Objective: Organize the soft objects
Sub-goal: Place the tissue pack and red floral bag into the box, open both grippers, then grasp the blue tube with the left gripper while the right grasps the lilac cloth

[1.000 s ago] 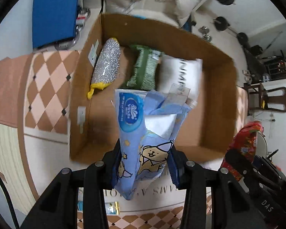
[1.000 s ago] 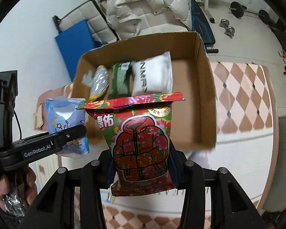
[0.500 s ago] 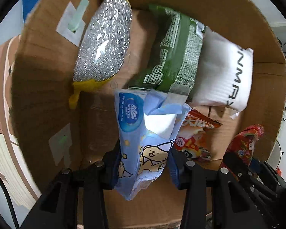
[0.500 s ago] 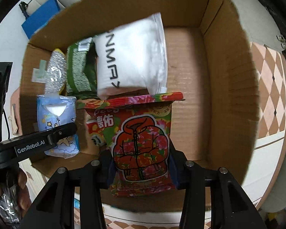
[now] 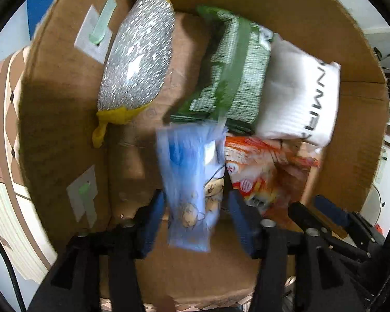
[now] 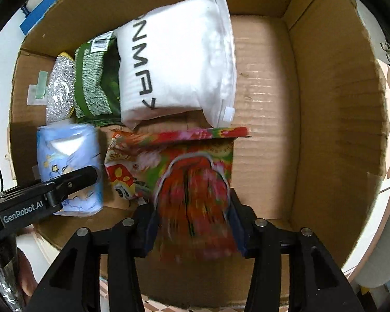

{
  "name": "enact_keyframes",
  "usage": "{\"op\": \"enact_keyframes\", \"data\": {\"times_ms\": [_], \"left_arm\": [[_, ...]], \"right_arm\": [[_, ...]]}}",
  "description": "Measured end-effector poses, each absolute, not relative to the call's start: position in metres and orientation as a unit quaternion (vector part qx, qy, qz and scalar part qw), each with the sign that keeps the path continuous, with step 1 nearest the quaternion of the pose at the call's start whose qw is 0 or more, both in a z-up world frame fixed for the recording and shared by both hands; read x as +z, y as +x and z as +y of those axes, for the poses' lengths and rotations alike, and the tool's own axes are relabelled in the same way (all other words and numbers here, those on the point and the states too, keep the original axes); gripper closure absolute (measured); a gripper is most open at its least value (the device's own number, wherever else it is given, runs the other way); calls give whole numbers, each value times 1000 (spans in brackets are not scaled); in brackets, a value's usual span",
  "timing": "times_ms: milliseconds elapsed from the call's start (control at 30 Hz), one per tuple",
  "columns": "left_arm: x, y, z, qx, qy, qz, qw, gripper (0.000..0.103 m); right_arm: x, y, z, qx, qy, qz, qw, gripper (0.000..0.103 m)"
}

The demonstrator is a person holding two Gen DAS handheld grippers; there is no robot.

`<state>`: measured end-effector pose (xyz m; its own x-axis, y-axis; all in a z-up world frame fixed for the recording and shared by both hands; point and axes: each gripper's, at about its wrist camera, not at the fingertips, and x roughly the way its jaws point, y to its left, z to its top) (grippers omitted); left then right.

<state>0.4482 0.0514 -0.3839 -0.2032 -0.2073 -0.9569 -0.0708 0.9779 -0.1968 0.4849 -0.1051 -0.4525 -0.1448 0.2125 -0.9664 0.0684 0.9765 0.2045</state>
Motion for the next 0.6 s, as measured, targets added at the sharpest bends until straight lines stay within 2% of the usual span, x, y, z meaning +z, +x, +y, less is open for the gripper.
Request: {"op": "enact_keyframes", "data": {"times_ms": [33,67,167,233,300,367,600], "left_arm": [[-380,447,51,-54,-84,771,629,35],[-375,447,50,-53,-81,767,634,28],[-358,441,47,-62,-82,759,642,27],[-343,435,46,-63,-72,750,654,24],[-326,427,45,-61,-65,738,669,9],[-310,419,47,-57,-65,723,685,4],[-261,383,48,-42,-81,679,728,3]], "right_arm": [[-449,485,-105,56,90,753,650,36],[-445,485,-105,55,86,750,654,33],[-430,483,-106,51,65,741,666,32],[-418,480,-107,52,57,734,674,19],[-404,475,-107,53,51,725,685,10],[-390,469,-108,55,46,713,698,1],[-343,441,-115,60,56,676,732,0]]}}
